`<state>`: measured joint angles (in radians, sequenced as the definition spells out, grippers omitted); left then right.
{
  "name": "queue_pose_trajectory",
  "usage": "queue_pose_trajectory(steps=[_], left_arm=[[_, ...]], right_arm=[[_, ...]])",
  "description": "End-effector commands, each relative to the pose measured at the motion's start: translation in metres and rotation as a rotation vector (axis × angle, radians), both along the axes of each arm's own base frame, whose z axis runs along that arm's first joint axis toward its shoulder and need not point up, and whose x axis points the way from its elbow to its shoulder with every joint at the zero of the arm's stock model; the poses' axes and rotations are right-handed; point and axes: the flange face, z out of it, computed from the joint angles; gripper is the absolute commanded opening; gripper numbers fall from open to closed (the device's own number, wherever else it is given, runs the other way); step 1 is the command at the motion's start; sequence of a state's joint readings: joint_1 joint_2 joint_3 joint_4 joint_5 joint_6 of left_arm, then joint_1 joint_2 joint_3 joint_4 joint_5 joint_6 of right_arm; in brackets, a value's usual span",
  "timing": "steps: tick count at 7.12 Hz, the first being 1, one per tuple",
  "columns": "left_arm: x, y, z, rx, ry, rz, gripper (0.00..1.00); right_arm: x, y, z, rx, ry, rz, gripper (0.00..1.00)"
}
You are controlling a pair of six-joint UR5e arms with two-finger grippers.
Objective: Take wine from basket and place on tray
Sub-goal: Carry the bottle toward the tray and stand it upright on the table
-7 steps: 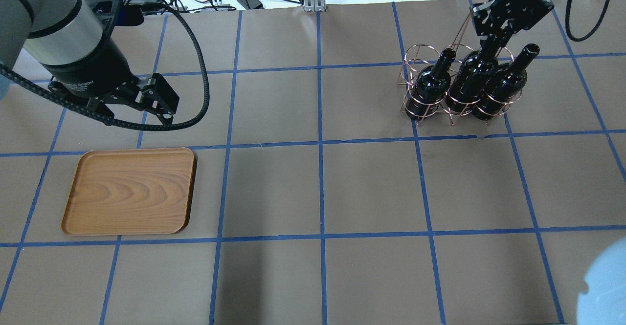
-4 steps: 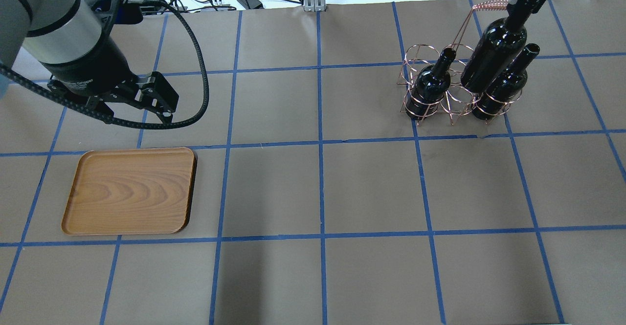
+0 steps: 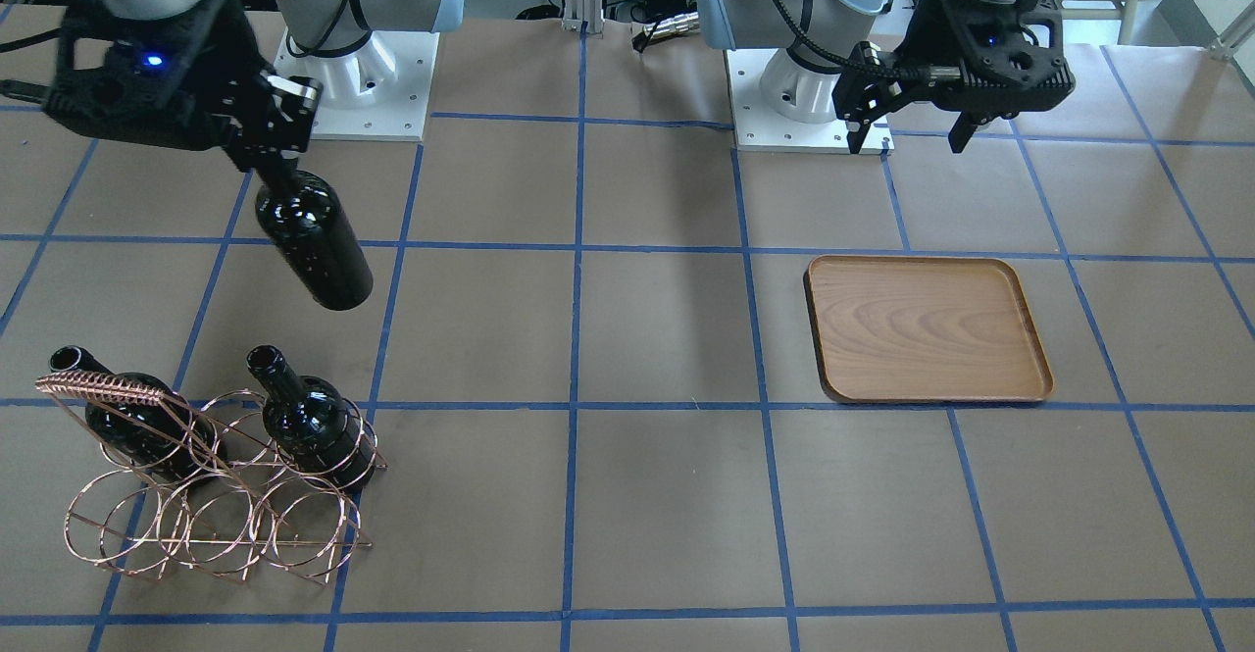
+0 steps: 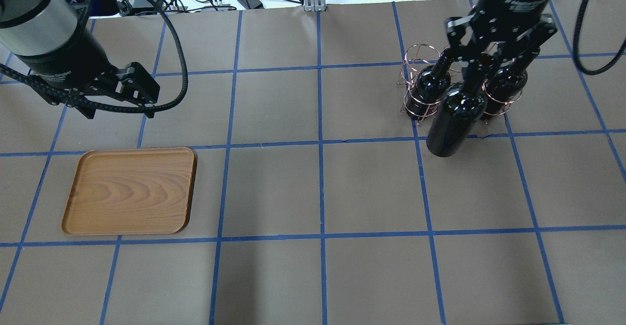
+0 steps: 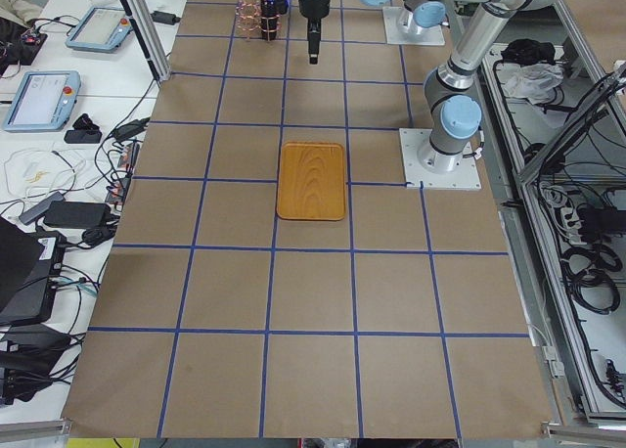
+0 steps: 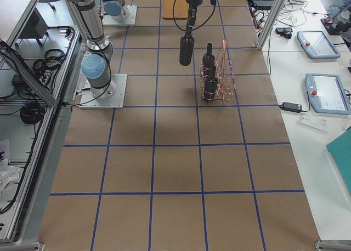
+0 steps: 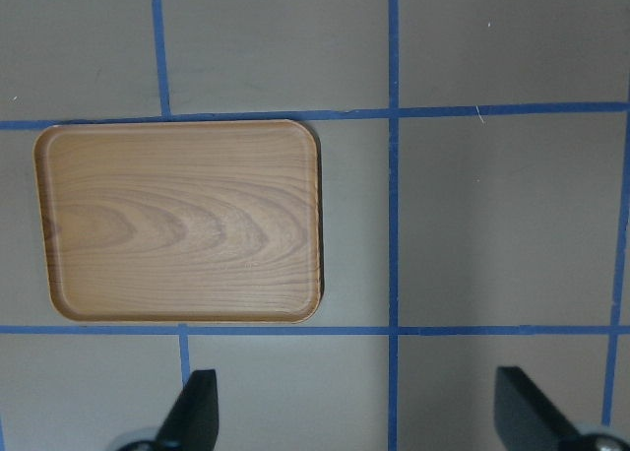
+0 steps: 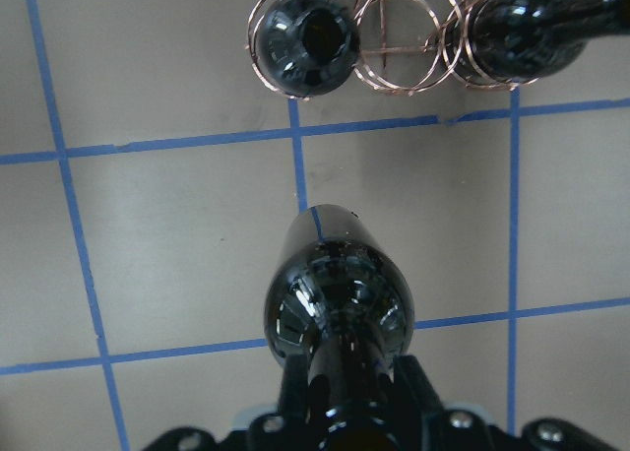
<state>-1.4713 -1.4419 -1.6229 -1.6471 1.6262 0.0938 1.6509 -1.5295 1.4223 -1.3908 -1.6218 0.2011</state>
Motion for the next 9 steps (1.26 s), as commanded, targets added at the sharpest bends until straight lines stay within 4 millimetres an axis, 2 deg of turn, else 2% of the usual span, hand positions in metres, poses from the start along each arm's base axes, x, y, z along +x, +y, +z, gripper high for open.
queue_pose_trajectory(steps=[1,3,4,6,7,9], left_arm=[[0.018,-0.003,0.002,-0.001,-0.002,-0.009,1.00],[0.043,-0.005,0.000,0.010,-0.001,0.039,1.00],[0.047,-0.006,-0.001,0.010,-0.003,0.049,1.00],[0.053,-0.006,-0.006,0.020,-0.002,0.062,1.00],[0.062,-0.007,-0.007,0.018,0.007,0.085,1.00],[0.066,-0.008,-0.011,0.038,0.002,0.088,1.00]], right_arm=[[0.109,0.024,-0.025,-0.048,0.003,-0.152,0.16],[0.208,0.036,-0.057,-0.107,-0.090,-0.314,0.16],[0.242,0.043,-0.073,-0.107,-0.089,-0.330,0.17],[0.293,0.047,-0.089,-0.096,-0.084,-0.389,0.18],[0.317,0.049,-0.104,-0.082,-0.072,-0.418,0.18],[0.327,0.050,-0.117,-0.064,-0.058,-0.402,0.20]])
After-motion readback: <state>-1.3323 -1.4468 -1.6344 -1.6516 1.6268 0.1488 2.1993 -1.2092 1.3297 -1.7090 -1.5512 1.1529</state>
